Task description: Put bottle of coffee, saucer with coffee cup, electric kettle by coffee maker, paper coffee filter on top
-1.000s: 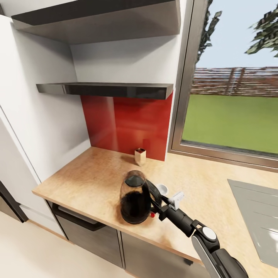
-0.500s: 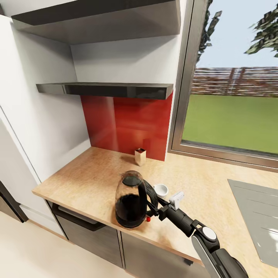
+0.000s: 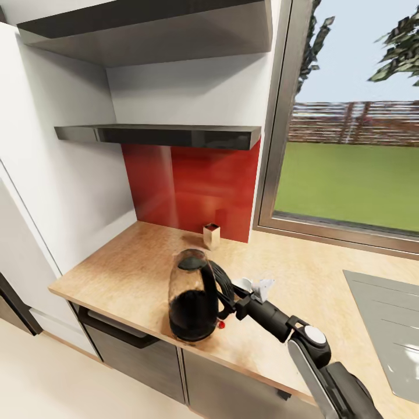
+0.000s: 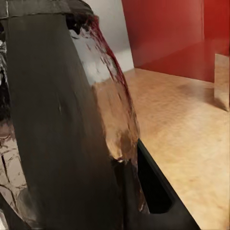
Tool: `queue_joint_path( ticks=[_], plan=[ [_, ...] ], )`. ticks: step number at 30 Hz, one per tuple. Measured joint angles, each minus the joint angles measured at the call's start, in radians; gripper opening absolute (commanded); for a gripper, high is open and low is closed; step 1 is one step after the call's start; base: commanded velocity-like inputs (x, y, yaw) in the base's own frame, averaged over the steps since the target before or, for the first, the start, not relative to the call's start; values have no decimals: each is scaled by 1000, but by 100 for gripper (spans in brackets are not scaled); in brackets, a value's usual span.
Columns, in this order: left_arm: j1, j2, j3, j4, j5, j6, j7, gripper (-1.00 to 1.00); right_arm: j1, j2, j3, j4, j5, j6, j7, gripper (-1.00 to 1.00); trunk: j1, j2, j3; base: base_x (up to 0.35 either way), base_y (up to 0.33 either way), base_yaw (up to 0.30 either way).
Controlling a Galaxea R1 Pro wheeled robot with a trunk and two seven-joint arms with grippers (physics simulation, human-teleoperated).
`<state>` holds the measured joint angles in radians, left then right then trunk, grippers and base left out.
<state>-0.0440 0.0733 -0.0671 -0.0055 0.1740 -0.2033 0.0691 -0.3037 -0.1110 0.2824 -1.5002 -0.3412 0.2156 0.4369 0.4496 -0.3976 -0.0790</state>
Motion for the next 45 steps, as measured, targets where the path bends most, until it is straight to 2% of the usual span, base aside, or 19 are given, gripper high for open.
queue_joint_path(
  ticks=[8,15,24,31,44,45],
  plan=[
    [-5,0,3,-4,-1,-3,0,100,-77,11,1,-5,0,21,-3,-100,0,0,0,0,0,0],
    [-6,6,5,-6,2,-2,1,100,-106,23,1,-9,0,101,-3,-100,0,0,0,0,0,0],
    [-4,1,-2,-14,-3,-9,0,100,-164,37,1,-36,-2,112,-1,-100,0,0,0,-37,-1,0],
    [-4,1,-2,-18,-10,-9,-1,100,-167,48,4,-33,-3,109,0,-100,0,0,0,-277,-96,0],
    [-6,5,4,-17,-11,-7,1,100,-166,38,-2,-32,-6,107,3,-100,0,0,0,-202,-219,0],
    [-6,5,5,-17,-10,-9,1,100,-166,35,-4,-32,-9,109,52,-100,0,0,0,-102,-260,0]
  ],
)
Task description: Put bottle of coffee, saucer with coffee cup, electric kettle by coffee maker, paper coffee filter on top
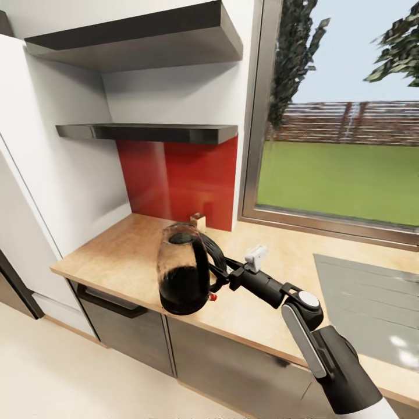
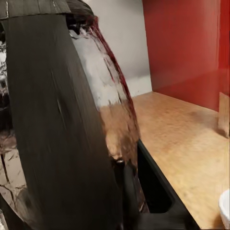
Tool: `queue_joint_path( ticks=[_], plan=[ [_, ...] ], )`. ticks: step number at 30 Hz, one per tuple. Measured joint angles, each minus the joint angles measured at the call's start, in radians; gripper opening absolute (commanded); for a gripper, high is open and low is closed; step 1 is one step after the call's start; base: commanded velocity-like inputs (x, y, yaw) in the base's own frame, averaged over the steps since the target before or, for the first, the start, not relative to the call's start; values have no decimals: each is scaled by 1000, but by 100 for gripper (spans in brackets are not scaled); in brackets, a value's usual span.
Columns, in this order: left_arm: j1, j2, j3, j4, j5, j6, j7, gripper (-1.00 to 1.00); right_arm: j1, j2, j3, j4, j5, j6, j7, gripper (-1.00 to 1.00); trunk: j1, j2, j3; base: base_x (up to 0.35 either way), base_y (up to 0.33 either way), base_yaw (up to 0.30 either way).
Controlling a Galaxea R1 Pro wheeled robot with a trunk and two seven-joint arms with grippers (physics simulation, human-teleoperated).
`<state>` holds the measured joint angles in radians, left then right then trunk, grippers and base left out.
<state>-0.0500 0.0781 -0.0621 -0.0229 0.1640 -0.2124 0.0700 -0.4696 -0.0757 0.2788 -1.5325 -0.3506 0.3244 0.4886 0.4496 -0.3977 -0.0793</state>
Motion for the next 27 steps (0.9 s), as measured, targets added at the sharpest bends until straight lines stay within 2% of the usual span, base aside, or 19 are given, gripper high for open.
queue_joint_path(
  ticks=[4,11,18,27],
  plan=[
    [0,0,1,0,3,-1,0,100,0,0,-1,1,3,-1,68,-100,0,0,0,-101,-261,0],
    [0,0,1,-1,4,-2,0,100,0,0,-4,5,6,-2,77,-100,0,0,0,-98,-261,-37],
    [0,-2,2,0,4,-2,0,100,0,-1,-47,5,3,-3,77,-100,0,0,0,-108,-260,-245],
    [0,-3,2,0,4,-2,0,100,0,-1,-52,7,4,-2,77,-100,0,0,0,-231,-188,-280]
  ],
)
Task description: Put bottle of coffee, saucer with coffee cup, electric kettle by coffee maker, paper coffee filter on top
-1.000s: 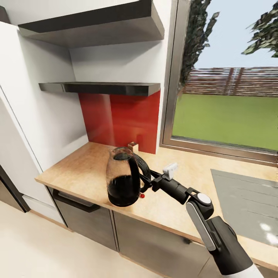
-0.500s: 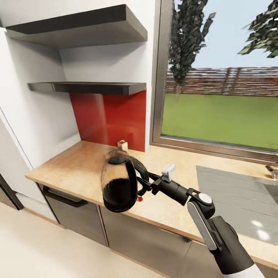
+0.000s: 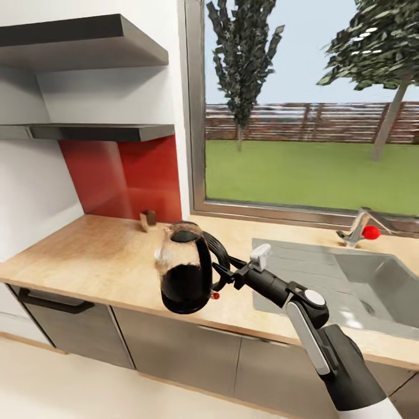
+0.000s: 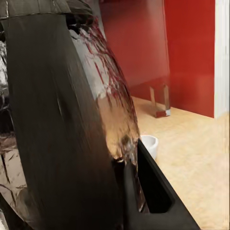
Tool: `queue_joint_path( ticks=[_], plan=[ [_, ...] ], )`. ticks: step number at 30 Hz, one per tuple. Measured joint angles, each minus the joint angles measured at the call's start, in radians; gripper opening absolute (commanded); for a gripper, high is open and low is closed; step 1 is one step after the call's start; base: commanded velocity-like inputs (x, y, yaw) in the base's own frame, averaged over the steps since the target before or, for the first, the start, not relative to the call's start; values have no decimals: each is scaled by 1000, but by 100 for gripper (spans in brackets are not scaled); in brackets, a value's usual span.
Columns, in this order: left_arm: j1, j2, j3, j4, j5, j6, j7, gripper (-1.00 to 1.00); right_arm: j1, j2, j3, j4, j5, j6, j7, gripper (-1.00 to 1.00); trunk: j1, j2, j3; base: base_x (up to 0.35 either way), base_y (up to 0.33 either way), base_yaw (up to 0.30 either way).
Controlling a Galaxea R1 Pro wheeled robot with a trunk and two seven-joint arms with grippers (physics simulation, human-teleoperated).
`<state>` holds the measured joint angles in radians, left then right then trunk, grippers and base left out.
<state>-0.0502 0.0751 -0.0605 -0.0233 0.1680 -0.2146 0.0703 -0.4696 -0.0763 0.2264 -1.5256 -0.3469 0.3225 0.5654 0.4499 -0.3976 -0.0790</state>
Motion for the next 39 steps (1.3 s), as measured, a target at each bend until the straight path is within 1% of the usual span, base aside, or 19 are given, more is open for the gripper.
queue_joint_path(
  ticks=[3,16,39],
  plan=[
    [0,2,0,0,2,0,0,100,0,0,0,0,0,0,0,-100,0,0,1,-211,-24,-284],
    [0,2,0,1,5,0,0,100,0,1,-1,3,2,3,0,-100,0,0,4,-8,-1,-291],
    [0,2,1,2,5,0,0,100,0,1,-1,8,1,4,0,-100,0,0,-16,0,0,-264]
  ],
)
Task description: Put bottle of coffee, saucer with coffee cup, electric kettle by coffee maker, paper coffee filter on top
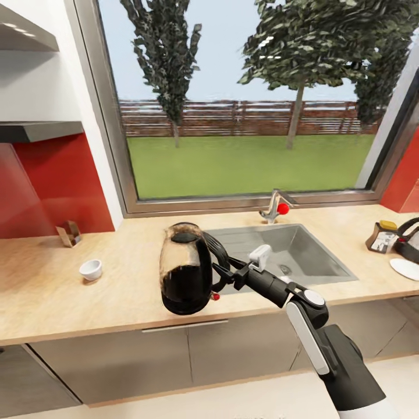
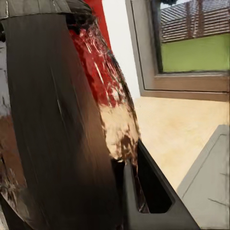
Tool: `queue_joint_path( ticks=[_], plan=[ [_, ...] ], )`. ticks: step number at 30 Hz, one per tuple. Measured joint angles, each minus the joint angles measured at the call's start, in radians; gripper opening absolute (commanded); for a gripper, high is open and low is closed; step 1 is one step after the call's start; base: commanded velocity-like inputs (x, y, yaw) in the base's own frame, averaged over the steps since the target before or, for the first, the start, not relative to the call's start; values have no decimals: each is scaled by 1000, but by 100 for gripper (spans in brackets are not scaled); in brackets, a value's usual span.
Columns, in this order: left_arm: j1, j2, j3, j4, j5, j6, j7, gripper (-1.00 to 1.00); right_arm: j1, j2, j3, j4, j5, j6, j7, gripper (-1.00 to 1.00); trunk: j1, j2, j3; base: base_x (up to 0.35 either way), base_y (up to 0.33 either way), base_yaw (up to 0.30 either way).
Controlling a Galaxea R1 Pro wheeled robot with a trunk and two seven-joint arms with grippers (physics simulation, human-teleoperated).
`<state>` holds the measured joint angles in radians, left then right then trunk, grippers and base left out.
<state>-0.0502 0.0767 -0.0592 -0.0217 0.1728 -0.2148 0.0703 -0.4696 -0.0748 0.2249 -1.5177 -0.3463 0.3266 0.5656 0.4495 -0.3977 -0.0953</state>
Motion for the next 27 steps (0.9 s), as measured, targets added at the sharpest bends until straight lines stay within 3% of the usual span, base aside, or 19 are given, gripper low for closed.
queue_joint_path(
  ticks=[27],
  plan=[
    [0,0,-1,0,-2,0,0,100,0,0,1,0,0,0,0,-100,0,0,-3,0,0,-287]
  ],
)
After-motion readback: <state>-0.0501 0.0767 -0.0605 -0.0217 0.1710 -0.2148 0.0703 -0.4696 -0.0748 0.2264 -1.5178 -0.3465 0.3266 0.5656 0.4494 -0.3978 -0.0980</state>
